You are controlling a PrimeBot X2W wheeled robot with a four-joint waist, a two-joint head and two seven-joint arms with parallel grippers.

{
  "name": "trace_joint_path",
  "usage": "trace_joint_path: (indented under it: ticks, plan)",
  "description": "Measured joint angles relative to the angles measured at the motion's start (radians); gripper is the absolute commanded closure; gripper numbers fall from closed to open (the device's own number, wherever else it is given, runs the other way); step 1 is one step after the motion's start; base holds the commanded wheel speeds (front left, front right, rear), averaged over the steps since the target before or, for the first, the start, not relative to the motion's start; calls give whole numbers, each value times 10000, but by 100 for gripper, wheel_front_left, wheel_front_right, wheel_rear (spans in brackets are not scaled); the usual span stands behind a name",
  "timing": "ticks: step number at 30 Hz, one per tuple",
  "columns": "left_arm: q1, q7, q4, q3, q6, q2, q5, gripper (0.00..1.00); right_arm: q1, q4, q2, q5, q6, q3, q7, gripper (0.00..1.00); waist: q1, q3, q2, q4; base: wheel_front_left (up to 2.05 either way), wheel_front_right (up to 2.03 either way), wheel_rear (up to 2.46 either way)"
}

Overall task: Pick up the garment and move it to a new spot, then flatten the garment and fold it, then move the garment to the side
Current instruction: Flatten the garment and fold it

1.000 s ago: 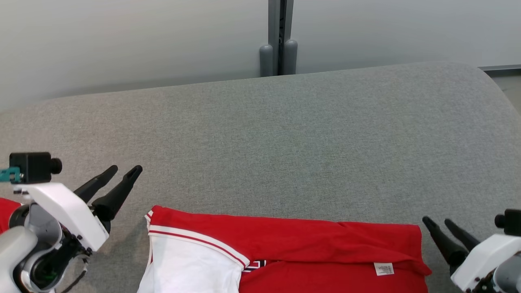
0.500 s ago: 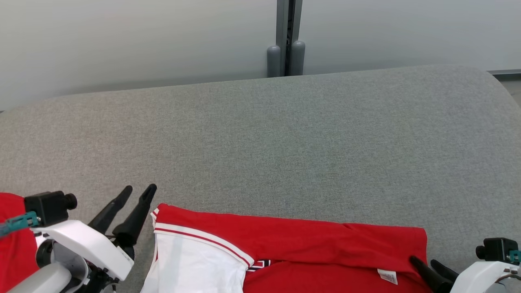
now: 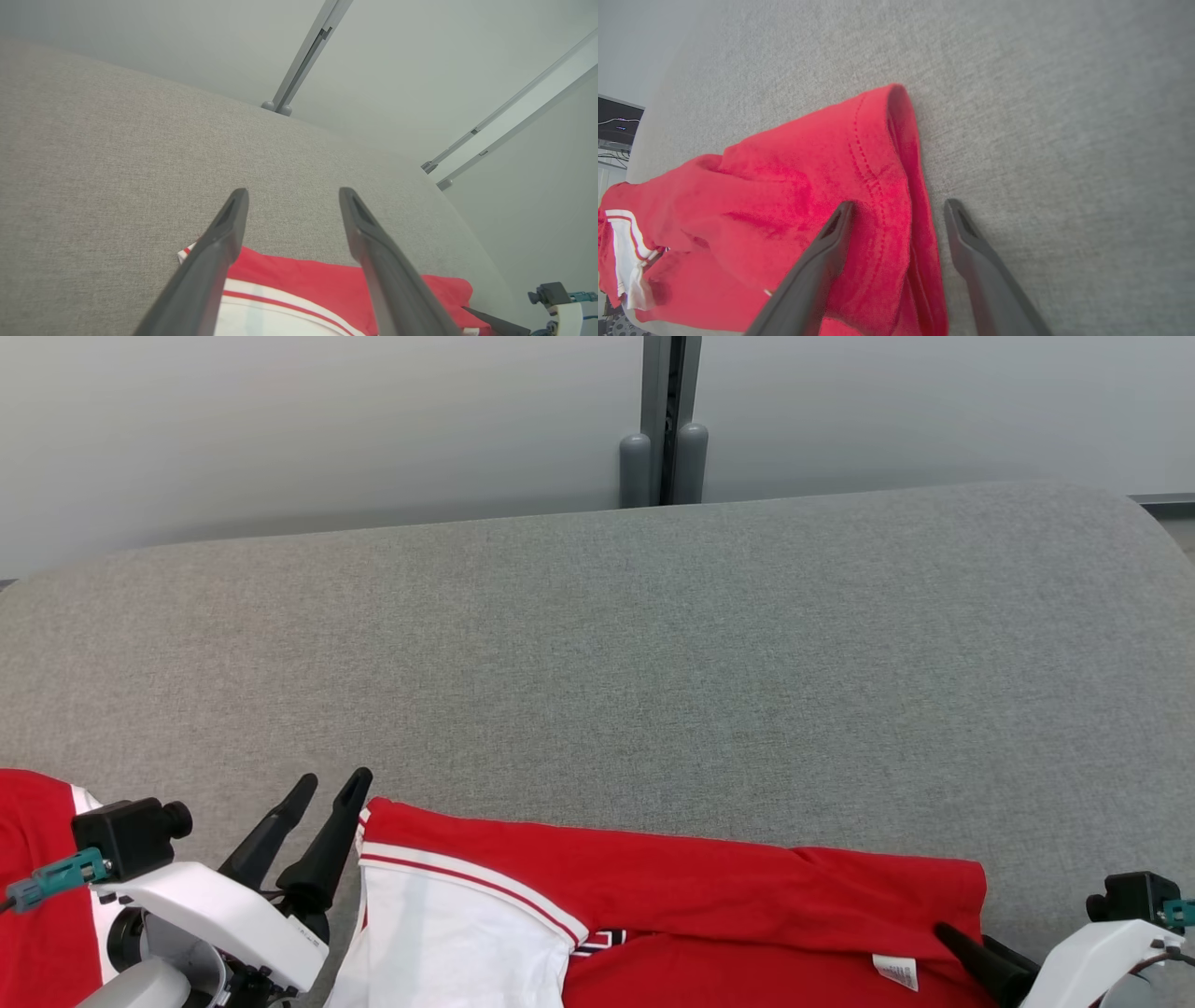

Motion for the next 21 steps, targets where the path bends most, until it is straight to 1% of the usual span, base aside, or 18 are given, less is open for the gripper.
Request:
trace_joint_path:
  ticks: [1, 2, 3, 6, 10, 12, 16, 21]
  plan:
    - [53, -2, 8, 48, 13, -29, 35, 0, 0, -17, -2, 75, 0, -2, 100, 61, 0, 6, 0, 14, 0, 0, 0]
    - [82, -10, 8, 105, 13, -58, 96, 0, 0, -50, -2, 146, 0, -2, 186, 90, 0, 14, 0, 29, 0, 0, 0]
    - [111, -12, 6, 167, 13, -84, 121, 0, 5, -84, -6, 199, -2, 4, 272, 100, 0, 19, 0, 42, 0, 0, 0]
    - [284, -13, 27, 313, 13, -213, 326, 0, 57, -343, 31, 240, -2, 121, 332, 100, 0, 28, 0, 67, 0, 0, 0]
    - [425, -25, 144, 713, 86, -372, 803, 0, 53, -704, 12, 236, -2, 171, 65, 100, 0, 39, 0, 69, 0, 0, 0]
    - [464, -25, 282, 959, 182, -443, 1264, 0, -2, -846, -27, 209, -2, 165, -92, 100, 0, 46, 0, 57, 0, 0, 0]
    - [678, -25, 518, 1812, 313, -809, 2251, 0, -374, -1011, -194, 151, -2, 90, -217, 100, 0, 35, 0, 36, 0, 0, 0]
    - [1139, -27, 633, 2840, 343, -1455, 3559, 0, -689, -1103, -502, 121, -2, -44, -280, 100, 0, 23, 0, 80, 0, 0, 0]
